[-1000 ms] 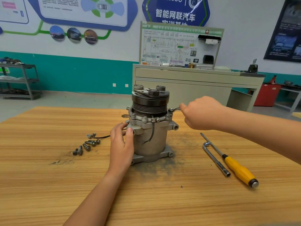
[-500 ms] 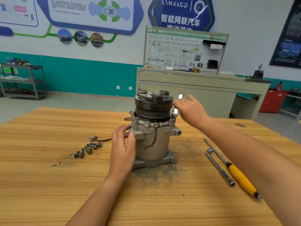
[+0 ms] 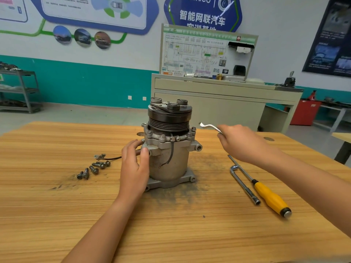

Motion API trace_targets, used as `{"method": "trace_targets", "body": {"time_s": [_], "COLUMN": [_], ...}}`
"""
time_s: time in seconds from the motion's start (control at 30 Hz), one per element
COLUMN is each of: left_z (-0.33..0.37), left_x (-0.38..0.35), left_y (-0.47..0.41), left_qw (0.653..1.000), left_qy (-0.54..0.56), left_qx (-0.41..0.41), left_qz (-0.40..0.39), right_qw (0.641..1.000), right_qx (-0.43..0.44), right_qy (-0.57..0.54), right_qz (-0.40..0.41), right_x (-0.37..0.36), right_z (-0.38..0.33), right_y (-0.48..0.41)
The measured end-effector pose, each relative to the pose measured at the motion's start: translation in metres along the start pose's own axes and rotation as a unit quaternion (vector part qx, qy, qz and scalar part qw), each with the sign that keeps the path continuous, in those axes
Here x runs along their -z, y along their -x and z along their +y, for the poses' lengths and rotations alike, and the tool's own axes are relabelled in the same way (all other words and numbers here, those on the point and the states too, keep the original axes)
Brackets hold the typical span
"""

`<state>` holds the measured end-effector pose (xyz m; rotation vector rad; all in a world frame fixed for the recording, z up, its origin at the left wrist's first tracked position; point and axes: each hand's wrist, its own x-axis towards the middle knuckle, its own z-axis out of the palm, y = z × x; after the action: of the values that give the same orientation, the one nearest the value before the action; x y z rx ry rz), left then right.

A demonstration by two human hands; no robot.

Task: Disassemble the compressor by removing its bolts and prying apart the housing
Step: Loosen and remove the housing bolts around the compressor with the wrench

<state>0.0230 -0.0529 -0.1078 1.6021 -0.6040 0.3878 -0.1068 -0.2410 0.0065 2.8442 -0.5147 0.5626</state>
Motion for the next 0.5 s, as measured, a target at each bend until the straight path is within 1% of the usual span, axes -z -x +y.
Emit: {"method": "trace_targets", "body": {"time_s": [0.23, 0.4, 0.5], "left_z": [0.000, 0.002, 0.002], "left_x": [0.000, 0.000, 0.000], "left_y": [0.000, 0.001, 0.001], "left_qw": [1.000, 1.000, 1.000], "left_qy": [0.010, 0.012, 0.019], "left_qx": [0.012, 0.016, 0.020], "left_qz": [0.001, -0.001, 0.000], "right_qw": [0.986, 0.949, 0.938], "right_qx": [0.017, 0.078, 0.105], "right_qy": [0.146, 0.285, 0.311], "right_qz": [-0.076, -0.109, -0.110], "right_x": [0.023, 0.031, 0.033], "right_z": [-0.036, -0.060, -0.052], "right_y": [-0.011, -0.010, -0.017]}}
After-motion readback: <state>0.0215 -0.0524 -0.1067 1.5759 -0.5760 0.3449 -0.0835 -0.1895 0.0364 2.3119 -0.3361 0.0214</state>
